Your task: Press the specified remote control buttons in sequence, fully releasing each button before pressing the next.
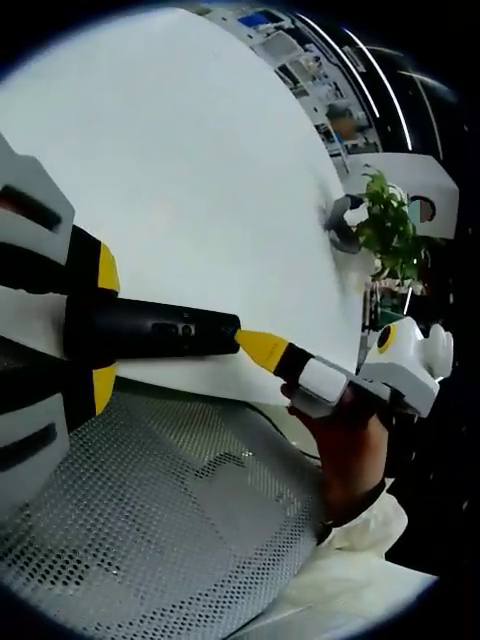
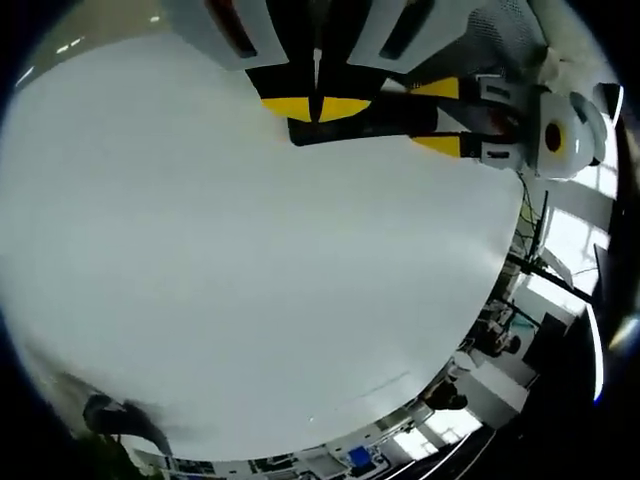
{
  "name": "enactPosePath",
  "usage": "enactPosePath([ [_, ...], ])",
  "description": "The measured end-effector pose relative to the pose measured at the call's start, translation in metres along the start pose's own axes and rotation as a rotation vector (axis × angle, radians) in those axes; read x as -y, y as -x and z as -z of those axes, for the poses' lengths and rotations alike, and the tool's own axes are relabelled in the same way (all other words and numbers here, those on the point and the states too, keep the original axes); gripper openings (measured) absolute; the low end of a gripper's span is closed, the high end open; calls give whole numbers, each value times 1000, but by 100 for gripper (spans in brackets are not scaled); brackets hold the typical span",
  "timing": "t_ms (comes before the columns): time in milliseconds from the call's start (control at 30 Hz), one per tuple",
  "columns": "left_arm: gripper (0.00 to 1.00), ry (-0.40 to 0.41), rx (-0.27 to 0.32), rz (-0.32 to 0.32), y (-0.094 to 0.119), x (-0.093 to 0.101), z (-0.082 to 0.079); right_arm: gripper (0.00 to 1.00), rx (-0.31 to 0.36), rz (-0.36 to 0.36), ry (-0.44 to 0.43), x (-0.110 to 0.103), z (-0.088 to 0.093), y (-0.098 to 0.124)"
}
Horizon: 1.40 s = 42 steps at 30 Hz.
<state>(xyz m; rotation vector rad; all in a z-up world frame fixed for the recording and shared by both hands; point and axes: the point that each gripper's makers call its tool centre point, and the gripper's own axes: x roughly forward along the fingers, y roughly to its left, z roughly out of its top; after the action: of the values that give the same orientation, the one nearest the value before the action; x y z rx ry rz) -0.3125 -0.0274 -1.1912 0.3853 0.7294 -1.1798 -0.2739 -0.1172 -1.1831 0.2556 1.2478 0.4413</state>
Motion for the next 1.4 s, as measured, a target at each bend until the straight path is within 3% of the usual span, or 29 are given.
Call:
enactPosePath([
  [767,24,0,-5,-3,-1,1,1,0,28,24,-12,2,-2,-3],
  [867,24,3,-4,-6,-1,0,1,0,29,11,7,1,-1,-3],
  [1100,24,12,0,-11,-2,0,1,0,34,-25,-59,3,-3,-1],
  [1300,24,6,4,-10,-2,0,0,0,18,-80,-56,-9,-1,-4],
  [1400,24,4,4,-11,-2,0,0,0,-5,-31,-3,-4,2,-4],
])
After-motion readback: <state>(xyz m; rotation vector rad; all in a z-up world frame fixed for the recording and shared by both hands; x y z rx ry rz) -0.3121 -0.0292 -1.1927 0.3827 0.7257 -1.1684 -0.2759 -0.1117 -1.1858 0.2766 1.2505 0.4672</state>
